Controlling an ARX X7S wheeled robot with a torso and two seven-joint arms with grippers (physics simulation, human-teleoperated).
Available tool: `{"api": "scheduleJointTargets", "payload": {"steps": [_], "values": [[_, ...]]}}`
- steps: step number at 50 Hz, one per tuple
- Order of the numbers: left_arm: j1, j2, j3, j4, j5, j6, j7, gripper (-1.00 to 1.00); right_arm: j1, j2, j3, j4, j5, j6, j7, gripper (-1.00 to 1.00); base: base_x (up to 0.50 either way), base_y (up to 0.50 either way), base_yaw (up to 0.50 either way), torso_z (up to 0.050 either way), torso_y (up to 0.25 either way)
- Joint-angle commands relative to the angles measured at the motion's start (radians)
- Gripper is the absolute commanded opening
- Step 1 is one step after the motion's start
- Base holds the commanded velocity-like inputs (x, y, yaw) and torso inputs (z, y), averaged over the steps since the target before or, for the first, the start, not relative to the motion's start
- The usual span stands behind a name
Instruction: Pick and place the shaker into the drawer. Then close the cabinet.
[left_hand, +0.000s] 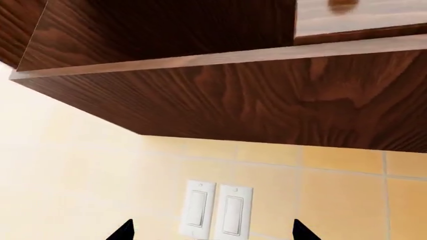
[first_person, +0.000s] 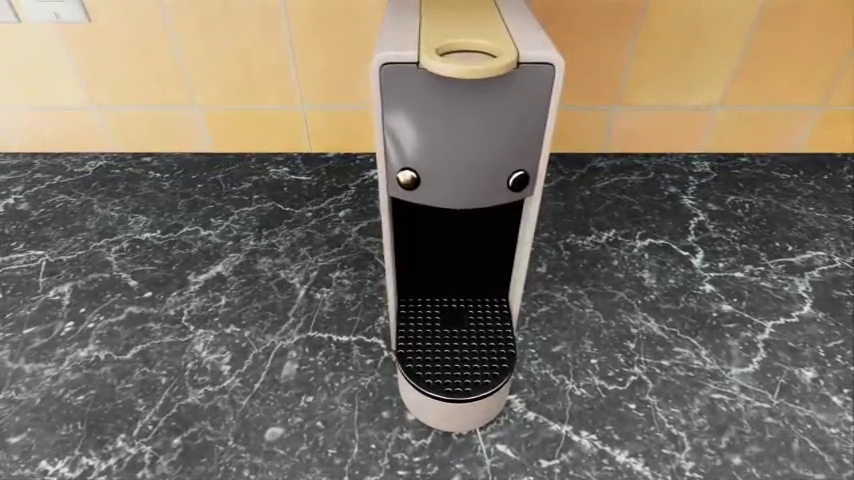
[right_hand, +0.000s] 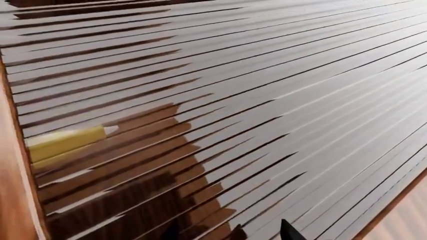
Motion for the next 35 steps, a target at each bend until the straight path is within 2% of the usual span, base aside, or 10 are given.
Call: {"api": "scheduleJointTargets", "payload": {"steps": [1,13,15,19,20,21,24,27,29,35], "values": [[0.312,0.083,0.001,0.041,-0.033,-0.045,-0.006,1.0,0.0,-0.092,-0.292,0.104,0.305,0.022,-0.259,1.0,0.02,0.01,0.01,0.0,0.0],[0.296,0.081,0.015,0.078,-0.051,-0.08,-0.02,1.0,0.0,-0.092,-0.292,0.104,0.305,0.022,-0.259,1.0,0.03,0.01,0.0,0.0,0.0],[0.283,0.084,0.04,0.075,-0.05,-0.082,-0.025,1.0,0.0,-0.092,0.008,0.256,0.005,0.118,-0.155,1.0,0.03,0.01,0.0,0.0,0.0],[0.25,0.087,0.098,0.061,-0.047,-0.082,-0.032,1.0,0.0,-0.092,0.608,0.005,-0.561,0.253,-0.249,1.0,0.02,0.01,0.0,0.0,0.0],[0.237,0.1,0.129,0.103,-0.06,-0.114,-0.041,1.0,0.0,-0.091,0.758,-0.14,-0.653,0.403,-0.26,1.0,0.0,0.0,0.0,0.0,0.0],[0.227,0.107,0.146,0.133,-0.071,-0.138,-0.047,1.0,-0.122,-0.04,0.782,-0.29,-0.761,0.553,-0.386,1.0,0.0,0.0,0.0,0.0,0.0],[0.209,0.115,0.141,0.197,-0.109,-0.198,-0.054,1.0,-0.227,0.168,0.532,-0.74,-1.156,1.003,-0.83,1.0,0.0,0.0,0.0,0.0,0.0],[0.206,0.119,0.131,0.221,-0.127,-0.217,-0.055,1.0,-0.352,0.213,0.568,-1.19,-1.606,1.445,-1.233,1.0,0.0,0.0,0.0,0.0,0.0],[0.21,0.122,0.135,0.222,-0.127,-0.212,-0.056,1.0,-0.471,0.255,0.609,-1.438,-1.701,1.445,-1.233,1.0,0.0,0.0,0.0,0.0,0.0],[0.22,0.128,0.149,0.226,-0.127,-0.207,-0.059,1.0,-0.675,0.225,0.662,-1.54,-1.802,1.445,-1.233,1.0,0.0,0.0,0.0,0.0,0.0]]}}
